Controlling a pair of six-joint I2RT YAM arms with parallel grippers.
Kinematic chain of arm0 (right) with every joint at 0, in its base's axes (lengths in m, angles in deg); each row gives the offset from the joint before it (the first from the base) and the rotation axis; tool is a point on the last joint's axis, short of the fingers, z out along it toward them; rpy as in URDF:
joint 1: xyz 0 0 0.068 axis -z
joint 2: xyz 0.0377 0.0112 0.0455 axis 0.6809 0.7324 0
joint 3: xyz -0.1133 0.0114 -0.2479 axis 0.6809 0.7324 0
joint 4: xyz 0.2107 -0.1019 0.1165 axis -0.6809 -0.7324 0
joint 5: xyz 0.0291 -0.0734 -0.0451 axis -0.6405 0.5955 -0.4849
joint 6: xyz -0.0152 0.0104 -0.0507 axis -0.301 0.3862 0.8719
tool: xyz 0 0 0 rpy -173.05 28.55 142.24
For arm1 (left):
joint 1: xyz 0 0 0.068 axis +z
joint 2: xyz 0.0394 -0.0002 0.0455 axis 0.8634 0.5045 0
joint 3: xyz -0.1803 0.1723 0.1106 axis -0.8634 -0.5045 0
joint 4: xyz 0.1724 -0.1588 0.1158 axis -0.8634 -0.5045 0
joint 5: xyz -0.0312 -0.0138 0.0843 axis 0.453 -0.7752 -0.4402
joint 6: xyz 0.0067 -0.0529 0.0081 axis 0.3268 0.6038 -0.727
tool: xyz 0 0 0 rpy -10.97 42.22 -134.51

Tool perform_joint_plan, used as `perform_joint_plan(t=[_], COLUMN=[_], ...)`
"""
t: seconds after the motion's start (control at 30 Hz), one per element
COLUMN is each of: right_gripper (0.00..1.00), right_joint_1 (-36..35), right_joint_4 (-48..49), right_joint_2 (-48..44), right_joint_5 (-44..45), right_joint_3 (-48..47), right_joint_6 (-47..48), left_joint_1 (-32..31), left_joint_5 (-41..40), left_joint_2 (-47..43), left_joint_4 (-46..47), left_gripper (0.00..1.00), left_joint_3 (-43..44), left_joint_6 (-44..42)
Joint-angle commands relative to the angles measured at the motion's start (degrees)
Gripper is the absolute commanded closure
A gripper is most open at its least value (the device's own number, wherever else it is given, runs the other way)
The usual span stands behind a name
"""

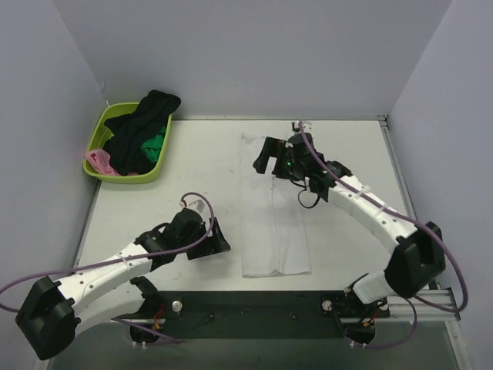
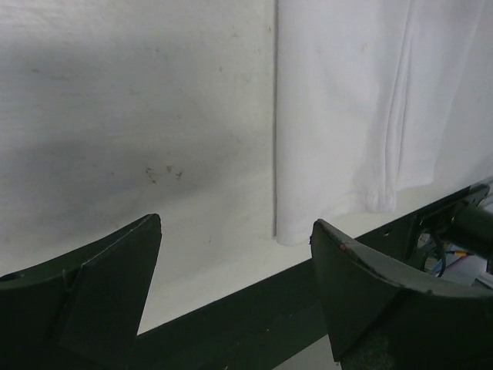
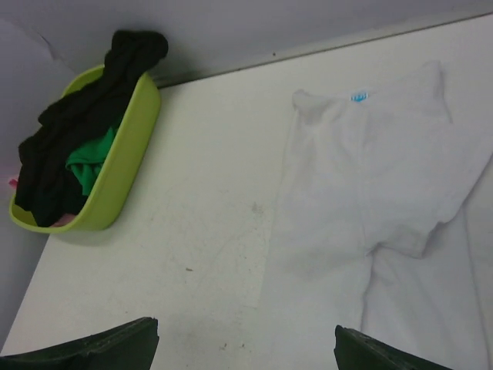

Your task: Fold and stack the t-shirts

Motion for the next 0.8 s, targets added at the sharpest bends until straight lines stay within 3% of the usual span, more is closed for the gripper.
perform_joint_plan(t=[0.0, 0.1, 0.33, 0.6, 0.77], right_gripper=[0.00, 0.00, 0.00, 0.00, 0.00], right_joint_1=[-0.80, -1.33, -2.74, -3.61, -3.70], right_joint_4=[-7.69, -10.50, -16.30, -22.63, -24.83], right_joint_2=[-10.97, -18.35, -32.09, -43.16, -47.47], right_joint_5=[6.73, 9.36, 12.98, 15.26, 15.35], right_joint_3=[7.33, 12.15, 20.07, 25.79, 27.64], right_joint_6=[2.00, 1.92, 0.86, -1.60, -2.83], left_joint_1=[-9.54, -16.30, -23.79, -26.79, -28.46], left_joint_5=[-6.16, -8.89, -11.44, -12.76, -13.73], left_joint_2=[2.51, 7.50, 19.01, 26.94, 28.53], left_joint_4=[4.28, 6.57, 9.74, 8.33, 5.09], left_gripper=[0.12, 0.13, 0.14, 0.16, 0.27], left_joint_3=[-0.76, -0.24, 4.32, 9.95, 11.89], left_joint_6=[7.55, 10.63, 14.42, 16.09, 17.05])
